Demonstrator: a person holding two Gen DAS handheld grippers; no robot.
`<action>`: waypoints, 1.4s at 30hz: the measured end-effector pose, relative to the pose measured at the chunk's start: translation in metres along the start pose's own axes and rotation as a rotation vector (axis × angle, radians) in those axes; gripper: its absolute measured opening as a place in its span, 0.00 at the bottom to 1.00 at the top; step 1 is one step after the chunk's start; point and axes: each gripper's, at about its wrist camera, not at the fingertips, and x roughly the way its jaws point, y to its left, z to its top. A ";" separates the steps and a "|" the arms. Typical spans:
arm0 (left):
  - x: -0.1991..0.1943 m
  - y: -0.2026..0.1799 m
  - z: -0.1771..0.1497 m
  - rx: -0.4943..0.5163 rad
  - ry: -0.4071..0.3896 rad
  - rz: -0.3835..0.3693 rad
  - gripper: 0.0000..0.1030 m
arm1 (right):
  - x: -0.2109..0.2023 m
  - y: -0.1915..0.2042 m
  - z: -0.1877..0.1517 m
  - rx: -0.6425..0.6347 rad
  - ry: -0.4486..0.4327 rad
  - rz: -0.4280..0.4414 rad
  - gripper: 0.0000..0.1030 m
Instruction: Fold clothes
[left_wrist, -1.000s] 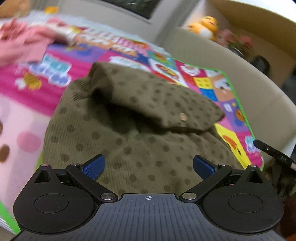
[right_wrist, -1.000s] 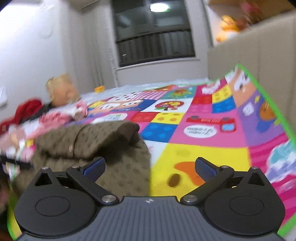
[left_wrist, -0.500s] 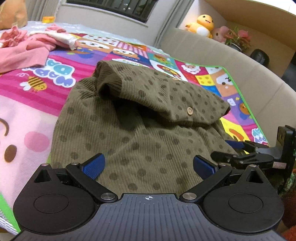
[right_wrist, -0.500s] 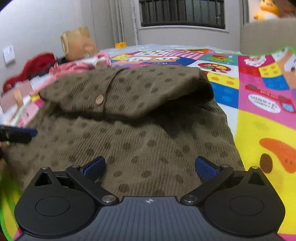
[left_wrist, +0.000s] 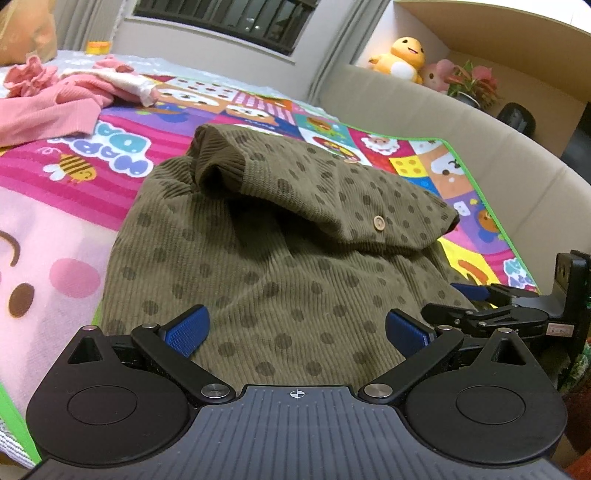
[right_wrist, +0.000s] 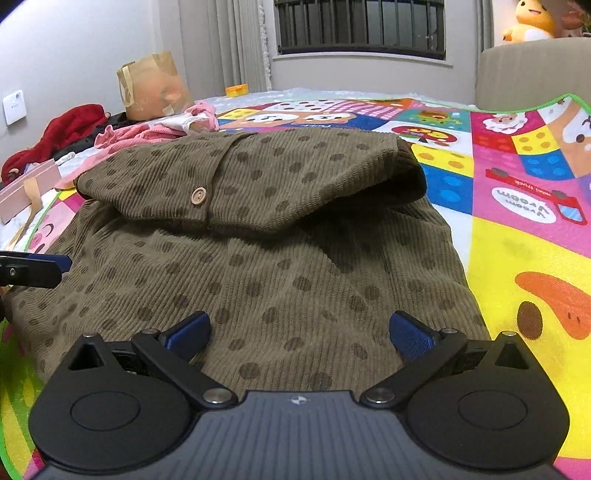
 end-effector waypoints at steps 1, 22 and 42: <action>0.000 0.000 0.000 0.002 0.000 0.001 1.00 | 0.000 0.000 0.000 0.000 -0.002 0.000 1.00; -0.006 -0.004 -0.001 0.010 0.012 0.029 1.00 | -0.003 0.000 -0.004 -0.005 -0.022 -0.002 1.00; -0.047 0.000 -0.020 0.027 0.053 0.346 0.84 | -0.005 0.004 -0.013 -0.023 -0.071 -0.020 1.00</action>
